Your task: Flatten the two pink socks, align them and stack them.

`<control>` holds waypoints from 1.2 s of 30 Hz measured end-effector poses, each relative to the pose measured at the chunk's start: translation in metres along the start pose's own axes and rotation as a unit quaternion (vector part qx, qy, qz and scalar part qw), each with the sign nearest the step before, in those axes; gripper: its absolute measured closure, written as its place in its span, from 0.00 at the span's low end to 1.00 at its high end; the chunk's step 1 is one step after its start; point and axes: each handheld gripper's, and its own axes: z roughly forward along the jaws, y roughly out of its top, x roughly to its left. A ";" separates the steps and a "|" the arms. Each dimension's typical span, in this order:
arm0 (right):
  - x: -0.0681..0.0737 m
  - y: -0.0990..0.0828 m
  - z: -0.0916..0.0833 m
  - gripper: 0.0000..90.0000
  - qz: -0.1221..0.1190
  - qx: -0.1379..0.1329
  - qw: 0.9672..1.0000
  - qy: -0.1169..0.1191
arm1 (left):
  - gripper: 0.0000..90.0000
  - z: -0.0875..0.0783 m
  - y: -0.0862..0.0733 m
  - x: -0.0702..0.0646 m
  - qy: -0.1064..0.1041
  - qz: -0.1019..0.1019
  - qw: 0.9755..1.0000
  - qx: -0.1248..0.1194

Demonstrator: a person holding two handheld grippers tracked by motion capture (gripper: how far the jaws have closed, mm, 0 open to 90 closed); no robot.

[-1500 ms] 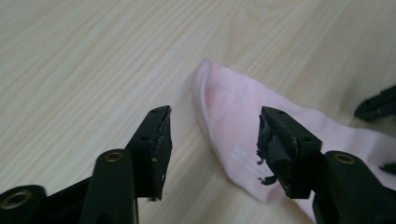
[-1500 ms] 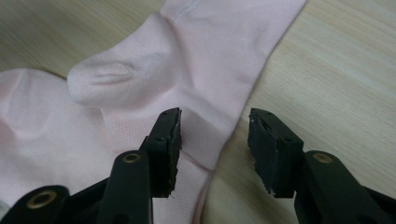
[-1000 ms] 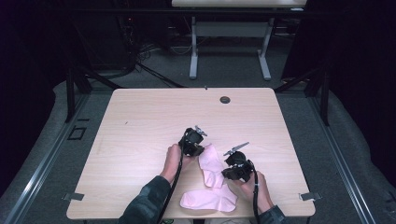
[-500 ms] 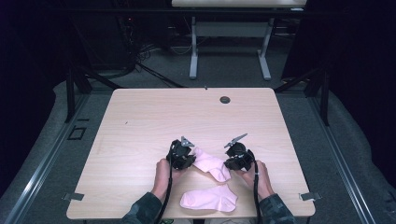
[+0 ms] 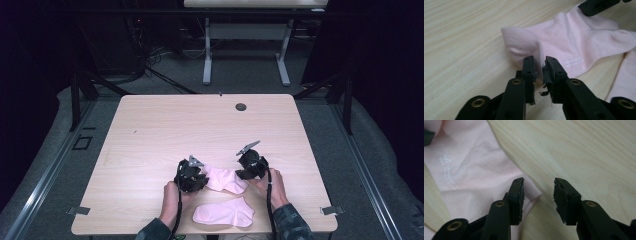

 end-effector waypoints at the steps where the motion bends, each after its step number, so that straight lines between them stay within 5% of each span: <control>1: 0.000 0.000 -0.001 0.62 0.002 -0.003 1.000 -0.001 | 0.77 -0.002 -0.001 -0.001 0.003 -0.003 1.000 0.000; 7: -0.002 -0.006 -0.016 0.45 0.022 -0.018 1.000 -0.005 | 0.40 -0.023 -0.005 0.001 0.025 -0.013 0.999 -0.019; 13: -0.002 -0.018 -0.035 0.29 0.053 -0.034 0.998 0.007 | 0.27 -0.039 0.003 0.018 0.041 -0.020 0.999 -0.027; 20: 0.001 -0.029 -0.050 0.20 0.078 -0.042 0.996 0.021 | 0.16 -0.030 0.020 0.025 0.056 -0.017 0.998 -0.005; 25: 0.008 -0.033 -0.044 0.30 0.079 -0.027 0.996 0.031 | 0.20 -0.012 0.029 0.019 0.051 -0.002 0.999 0.017; 36: 0.016 -0.034 -0.018 0.62 0.074 0.005 0.997 0.010 | 0.57 0.007 0.030 0.021 0.047 0.013 0.998 0.043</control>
